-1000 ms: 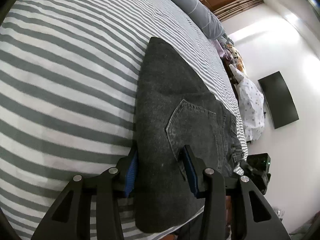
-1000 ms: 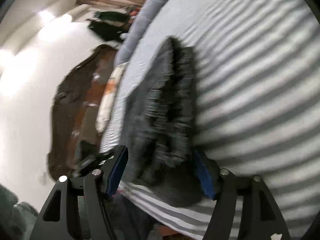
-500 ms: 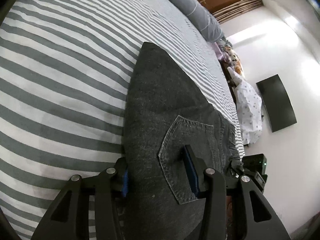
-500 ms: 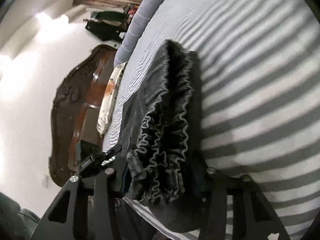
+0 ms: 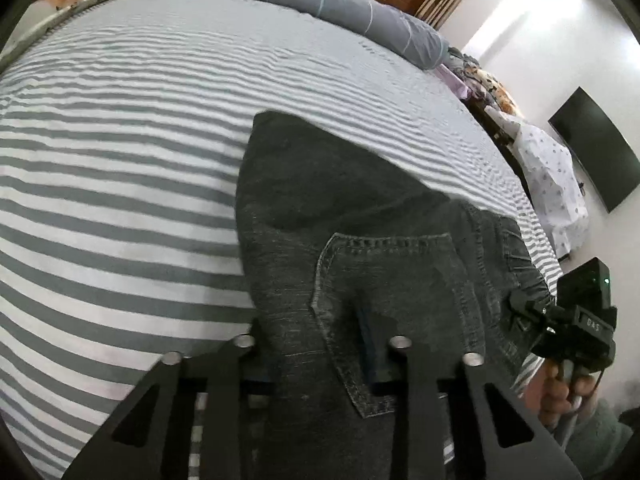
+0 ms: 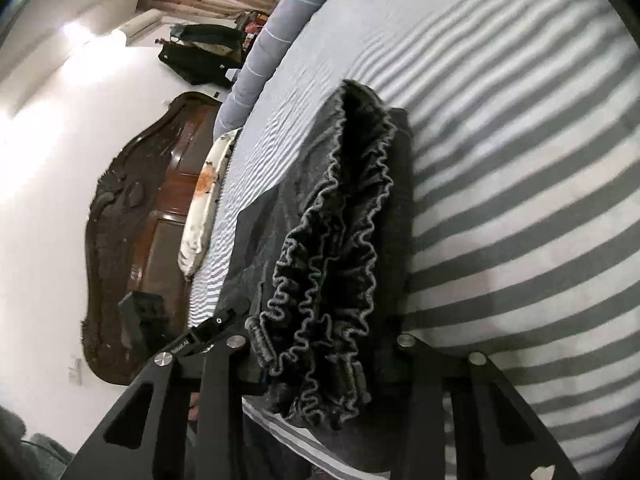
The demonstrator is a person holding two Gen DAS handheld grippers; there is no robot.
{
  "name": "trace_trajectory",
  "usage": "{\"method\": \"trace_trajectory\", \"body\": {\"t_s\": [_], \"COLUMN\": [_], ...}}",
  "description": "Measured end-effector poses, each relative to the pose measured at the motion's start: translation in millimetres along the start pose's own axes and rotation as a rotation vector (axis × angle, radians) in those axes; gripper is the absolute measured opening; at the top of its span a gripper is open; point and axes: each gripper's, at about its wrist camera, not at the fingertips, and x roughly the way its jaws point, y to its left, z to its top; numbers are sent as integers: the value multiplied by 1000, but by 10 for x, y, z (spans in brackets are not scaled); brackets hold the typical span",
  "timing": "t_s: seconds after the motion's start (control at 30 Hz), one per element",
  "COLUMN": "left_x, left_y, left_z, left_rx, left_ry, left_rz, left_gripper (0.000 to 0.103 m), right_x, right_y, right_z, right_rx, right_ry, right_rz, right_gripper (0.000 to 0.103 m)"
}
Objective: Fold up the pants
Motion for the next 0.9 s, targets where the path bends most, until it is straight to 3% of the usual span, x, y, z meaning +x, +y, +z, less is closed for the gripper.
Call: {"method": "trace_trajectory", "body": {"t_s": [0.1, 0.33, 0.67, 0.9], "left_x": [-89, -367, -843, -939], "left_y": [56, -107, 96, 344], "left_z": [70, 272, 671, 835], "left_rx": [-38, 31, 49, 47], "left_ry": [1, -56, -149, -165], "left_rz": [-43, -45, 44, 102], "left_gripper": [20, 19, 19, 19], "right_x": [-19, 3, 348, 687], "right_y": [240, 761, 1344, 1479], "right_z": [47, 197, 504, 644], "right_rx": [-34, -128, -198, -211], "right_ry": [8, 20, 34, 63], "right_rz": [-29, -71, -37, -13], "right_gripper": [30, 29, 29, 29]}}
